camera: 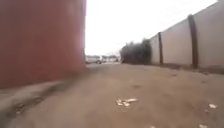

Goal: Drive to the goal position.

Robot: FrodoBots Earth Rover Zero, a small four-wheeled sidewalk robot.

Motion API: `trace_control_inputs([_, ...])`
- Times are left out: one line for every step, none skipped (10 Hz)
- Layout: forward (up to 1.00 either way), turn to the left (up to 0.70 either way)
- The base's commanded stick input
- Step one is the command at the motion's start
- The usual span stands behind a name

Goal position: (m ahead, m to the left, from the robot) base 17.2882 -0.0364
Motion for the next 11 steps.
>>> trace_control_inputs([0.85, -0.05])
trace_control_inputs([0.85, 0.01])
trace_control_inputs([0.85, 0.01])
trace_control_inputs([0.85, 0.01])
trace_control_inputs([0.85, 0.01])
trace_control_inputs([0.85, 0.01])
trace_control_inputs([0.85, 0.01])
trace_control_inputs([0.85, 0.01])
trace_control_inputs([0.85, 0.01])
trace_control_inputs([0.85, 0.01])
trace_control_inputs([0.85, 0.01])
